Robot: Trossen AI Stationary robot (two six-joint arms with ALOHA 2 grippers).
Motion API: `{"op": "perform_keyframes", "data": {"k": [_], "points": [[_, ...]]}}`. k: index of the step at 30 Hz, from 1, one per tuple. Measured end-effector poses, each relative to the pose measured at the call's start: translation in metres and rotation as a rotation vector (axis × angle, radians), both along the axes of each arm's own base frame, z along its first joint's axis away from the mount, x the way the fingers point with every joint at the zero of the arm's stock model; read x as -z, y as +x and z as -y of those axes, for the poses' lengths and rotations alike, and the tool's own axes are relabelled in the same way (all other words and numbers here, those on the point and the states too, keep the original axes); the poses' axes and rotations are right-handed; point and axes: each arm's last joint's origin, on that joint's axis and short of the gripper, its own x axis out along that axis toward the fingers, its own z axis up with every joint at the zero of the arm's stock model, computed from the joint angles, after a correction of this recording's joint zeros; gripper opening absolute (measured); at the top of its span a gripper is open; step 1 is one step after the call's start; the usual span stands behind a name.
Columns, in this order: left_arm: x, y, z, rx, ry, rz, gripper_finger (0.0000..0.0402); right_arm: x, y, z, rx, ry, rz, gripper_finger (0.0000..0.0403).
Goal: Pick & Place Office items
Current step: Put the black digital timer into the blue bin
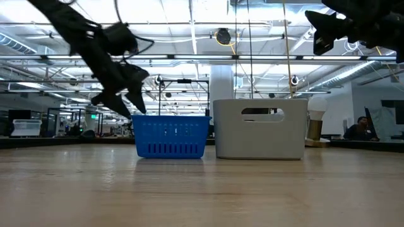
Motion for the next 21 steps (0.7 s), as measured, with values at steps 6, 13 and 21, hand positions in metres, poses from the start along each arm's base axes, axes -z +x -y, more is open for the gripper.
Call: {"op": "perform_keyframes", "data": {"k": [6,13,21], "points": [[-0.006,0.024,-0.047,0.055,-0.040,-0.161,0.0271,0.000,0.000,0.000,0.000,0.000,-0.001,0.0164],[-0.005,0.055,-0.088,0.310,-0.039,-0.375,0.0271,0.000,0.000,0.000,0.001,-0.004,0.000,0.0164],[0.007,0.074,-0.123,0.459,-0.083,-0.567,0.0271,0.001,0.000,0.000,-0.003,-0.004,-0.006,0.0164]]}}
